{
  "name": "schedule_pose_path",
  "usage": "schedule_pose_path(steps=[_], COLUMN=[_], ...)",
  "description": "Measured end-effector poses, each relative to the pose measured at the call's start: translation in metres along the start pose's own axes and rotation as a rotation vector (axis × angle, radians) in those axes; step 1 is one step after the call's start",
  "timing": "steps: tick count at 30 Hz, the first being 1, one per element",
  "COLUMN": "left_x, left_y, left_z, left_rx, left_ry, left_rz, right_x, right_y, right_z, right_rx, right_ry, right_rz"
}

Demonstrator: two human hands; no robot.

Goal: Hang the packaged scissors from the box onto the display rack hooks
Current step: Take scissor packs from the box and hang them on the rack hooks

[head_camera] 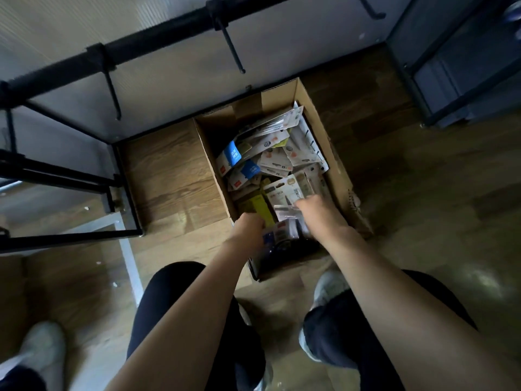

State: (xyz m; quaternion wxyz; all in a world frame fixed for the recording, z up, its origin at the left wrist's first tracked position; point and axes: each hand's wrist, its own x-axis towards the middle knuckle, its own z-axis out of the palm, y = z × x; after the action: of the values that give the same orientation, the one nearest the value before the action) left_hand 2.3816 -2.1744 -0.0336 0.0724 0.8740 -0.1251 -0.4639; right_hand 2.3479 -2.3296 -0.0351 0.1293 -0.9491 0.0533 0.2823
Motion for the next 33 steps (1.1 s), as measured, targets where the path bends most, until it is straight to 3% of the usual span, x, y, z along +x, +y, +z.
schedule_pose_path(steps=[8, 15, 19, 33], left_x=[-0.116, -0.238, -0.307, -0.499], left_y=[0.044, 0.075, 0.092, 0.168], left_z=[-0.093, -0.179, -0.217, -0.305], left_rx=[-0.242, -0.401, -0.431, -0.693], left_ry=[0.244, 0.475, 0.602, 1.322], left_rz=[-0.055, -0.109, -0.021, 0.376], right_x=[-0.081, -0.174, -0.22, -0.356], right_y=[-0.018, -0.053, -0.072, -0.092], right_z=[-0.124, -0.232, -0.295, -0.488], right_rx=[0.181, 0.222, 0.349, 0.447], right_ry=[0.031, 0.24, 0.278, 0.59], right_rz=[0.134, 0.085, 0.108, -0.249])
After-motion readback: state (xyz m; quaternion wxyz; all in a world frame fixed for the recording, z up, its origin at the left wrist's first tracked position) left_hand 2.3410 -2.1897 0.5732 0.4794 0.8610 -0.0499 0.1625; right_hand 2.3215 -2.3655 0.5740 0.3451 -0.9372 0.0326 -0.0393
